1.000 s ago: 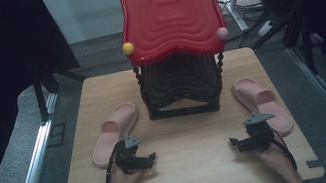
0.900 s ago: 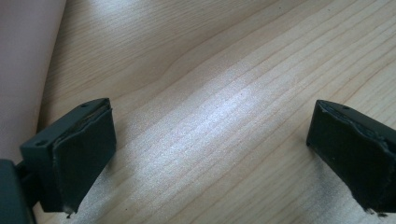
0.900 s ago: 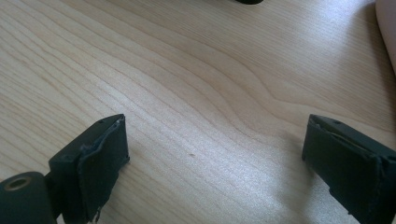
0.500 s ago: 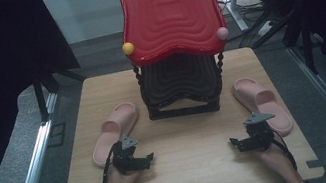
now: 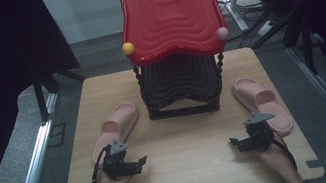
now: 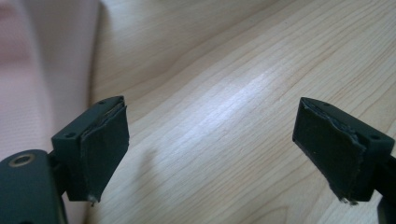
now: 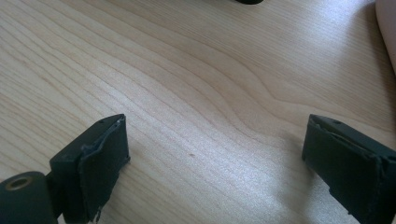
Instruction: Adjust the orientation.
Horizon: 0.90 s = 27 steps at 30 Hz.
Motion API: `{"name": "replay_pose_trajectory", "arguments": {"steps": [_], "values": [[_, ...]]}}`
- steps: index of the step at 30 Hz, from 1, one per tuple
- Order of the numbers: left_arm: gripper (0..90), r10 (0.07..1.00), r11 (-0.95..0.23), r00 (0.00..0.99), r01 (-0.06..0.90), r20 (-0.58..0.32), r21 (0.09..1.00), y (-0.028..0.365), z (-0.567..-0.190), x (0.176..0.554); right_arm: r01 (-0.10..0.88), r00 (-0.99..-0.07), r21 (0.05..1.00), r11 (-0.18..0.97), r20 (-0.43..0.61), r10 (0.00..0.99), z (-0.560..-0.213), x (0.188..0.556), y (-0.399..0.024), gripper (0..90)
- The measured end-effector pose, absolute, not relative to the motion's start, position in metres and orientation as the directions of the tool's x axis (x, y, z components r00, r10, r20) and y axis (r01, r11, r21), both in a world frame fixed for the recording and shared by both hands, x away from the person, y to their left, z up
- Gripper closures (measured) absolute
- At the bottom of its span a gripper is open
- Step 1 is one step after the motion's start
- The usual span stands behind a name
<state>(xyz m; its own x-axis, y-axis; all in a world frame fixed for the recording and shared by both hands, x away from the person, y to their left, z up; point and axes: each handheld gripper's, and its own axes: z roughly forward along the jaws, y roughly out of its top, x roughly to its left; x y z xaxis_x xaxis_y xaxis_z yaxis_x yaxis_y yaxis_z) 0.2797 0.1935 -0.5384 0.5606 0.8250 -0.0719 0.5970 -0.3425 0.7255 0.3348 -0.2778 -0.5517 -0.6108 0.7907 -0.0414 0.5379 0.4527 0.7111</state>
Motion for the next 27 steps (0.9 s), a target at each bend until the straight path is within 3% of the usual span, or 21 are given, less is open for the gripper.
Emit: {"name": "replay_pose_trajectory", "arguments": {"steps": [9,27], "values": [[18.2,0.868,-0.289,0.494,0.6,-0.06,0.746,0.225,-0.53,0.278,0.538,-0.611,0.711,0.452,-0.04,0.791,-0.552,0.335,-0.278,7.2],[42.4,0.915,-0.182,0.389,0.635,-0.107,0.751,0.274,-0.54,0.302,0.538,-0.61,0.711,0.452,-0.041,0.791,-0.552,0.335,-0.278,7.2]]}}
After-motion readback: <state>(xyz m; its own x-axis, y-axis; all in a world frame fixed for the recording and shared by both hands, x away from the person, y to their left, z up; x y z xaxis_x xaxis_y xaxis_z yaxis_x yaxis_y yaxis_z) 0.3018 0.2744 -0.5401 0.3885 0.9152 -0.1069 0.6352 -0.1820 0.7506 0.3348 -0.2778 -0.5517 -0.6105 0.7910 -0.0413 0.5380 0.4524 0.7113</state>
